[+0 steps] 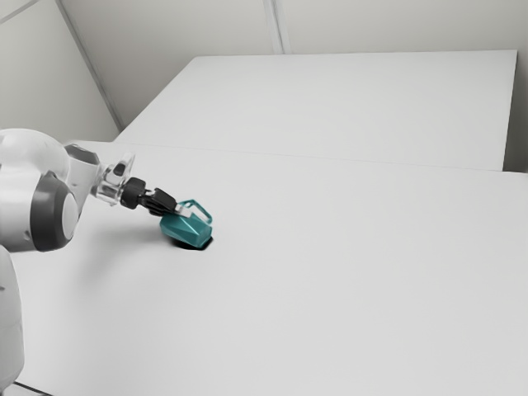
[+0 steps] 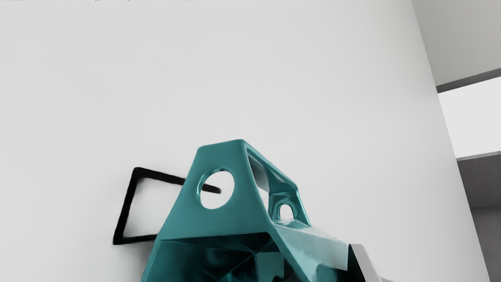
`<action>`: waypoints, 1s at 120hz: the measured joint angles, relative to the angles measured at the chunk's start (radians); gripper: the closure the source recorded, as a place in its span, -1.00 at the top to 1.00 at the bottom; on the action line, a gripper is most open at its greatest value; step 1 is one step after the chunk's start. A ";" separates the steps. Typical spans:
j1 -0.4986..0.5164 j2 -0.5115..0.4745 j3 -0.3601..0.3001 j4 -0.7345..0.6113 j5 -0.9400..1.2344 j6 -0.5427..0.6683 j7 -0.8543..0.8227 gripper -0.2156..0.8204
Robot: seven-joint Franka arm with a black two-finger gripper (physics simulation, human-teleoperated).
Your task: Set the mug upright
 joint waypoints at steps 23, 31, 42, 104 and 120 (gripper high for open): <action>-0.011 -0.019 -0.002 0.000 -0.003 -0.007 0.006 -0.83; -0.020 -0.035 -0.001 0.000 -0.004 -0.011 0.008 -0.85; -0.040 -0.060 0.000 -0.001 -0.004 -0.015 0.010 -0.86; -0.225 -0.216 0.005 0.007 0.195 0.132 -0.084 -0.91; -0.265 -0.297 -0.022 0.001 0.424 0.206 -0.158 -0.92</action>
